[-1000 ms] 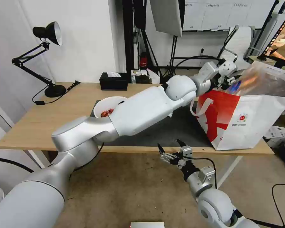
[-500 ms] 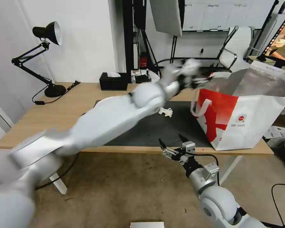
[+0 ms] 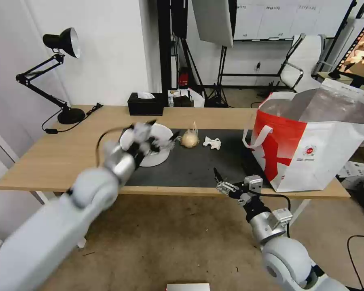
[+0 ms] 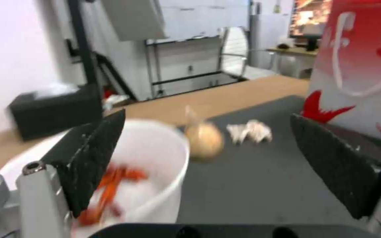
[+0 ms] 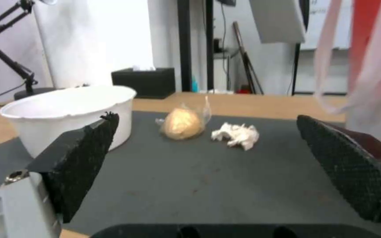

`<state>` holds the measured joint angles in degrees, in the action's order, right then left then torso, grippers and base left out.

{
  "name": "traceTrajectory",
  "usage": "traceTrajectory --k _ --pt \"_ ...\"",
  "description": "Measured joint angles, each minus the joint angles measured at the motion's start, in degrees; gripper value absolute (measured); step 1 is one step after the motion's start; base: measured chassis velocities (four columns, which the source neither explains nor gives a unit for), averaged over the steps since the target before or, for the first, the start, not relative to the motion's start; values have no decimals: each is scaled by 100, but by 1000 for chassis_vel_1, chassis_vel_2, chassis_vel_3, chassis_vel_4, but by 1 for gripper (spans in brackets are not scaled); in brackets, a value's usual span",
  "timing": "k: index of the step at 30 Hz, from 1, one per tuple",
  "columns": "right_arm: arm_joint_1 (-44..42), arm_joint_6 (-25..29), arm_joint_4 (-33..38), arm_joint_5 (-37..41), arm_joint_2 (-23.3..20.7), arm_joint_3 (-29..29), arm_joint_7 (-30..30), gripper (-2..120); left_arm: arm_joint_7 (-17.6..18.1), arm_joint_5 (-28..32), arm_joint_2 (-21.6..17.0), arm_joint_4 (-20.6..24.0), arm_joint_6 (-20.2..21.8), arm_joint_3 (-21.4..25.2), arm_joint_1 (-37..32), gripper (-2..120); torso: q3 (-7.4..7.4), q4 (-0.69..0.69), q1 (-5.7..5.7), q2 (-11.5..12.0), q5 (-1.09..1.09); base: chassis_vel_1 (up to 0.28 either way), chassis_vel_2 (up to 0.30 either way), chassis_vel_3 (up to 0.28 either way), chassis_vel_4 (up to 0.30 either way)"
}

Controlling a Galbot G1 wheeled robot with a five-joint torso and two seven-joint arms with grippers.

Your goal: Pick up the trash from the table and place it into the takeout bag.

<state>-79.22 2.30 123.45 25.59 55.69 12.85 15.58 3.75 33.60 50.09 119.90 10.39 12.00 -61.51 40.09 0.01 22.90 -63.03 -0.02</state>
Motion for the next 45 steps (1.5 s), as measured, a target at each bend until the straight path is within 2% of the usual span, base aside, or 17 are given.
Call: traceTrajectory --k 1,2,6,7,10,15,21,45 --pt "-76 128 4 -125 11 26 14 100 -39 -317 244 87 -76 296 -472 100 0 -1 0 0 1 0 0 0 0" --pt "-76 128 4 -125 11 26 14 100 -39 -317 244 87 -76 296 -472 100 0 -1 0 0 1 0 0 0 0" --pt "-327 569 -196 -277 107 55 85 100 -256 -1439 1220 76 -568 915 -1818 100 0 0 -1 0 2 0 0 0 0" --pt "-327 569 -196 -277 107 55 85 100 -256 -1439 1220 76 -568 915 -1818 100 0 0 -1 0 2 0 0 0 0" --pt "-520 857 -576 -399 190 69 23 100 -371 -2053 1728 -93 -935 1048 -2324 100 1 -1 0 0 4 0 0 0 0" --pt "-675 932 -758 -441 273 63 -8 100 -398 -2561 2111 -242 -1173 1044 -2543 100 1 -2 1 0 3 0 0 0 0" --pt "-851 932 -738 -503 335 58 0 100 -396 -2832 2309 -275 -1251 1082 -2699 100 1 -1 1 0 2 0 0 0 0" --pt "-1183 823 -535 -556 385 20 170 100 -373 -3006 2559 -325 -1268 1211 -2826 100 1 -1 2 0 2 0 0 0 0"
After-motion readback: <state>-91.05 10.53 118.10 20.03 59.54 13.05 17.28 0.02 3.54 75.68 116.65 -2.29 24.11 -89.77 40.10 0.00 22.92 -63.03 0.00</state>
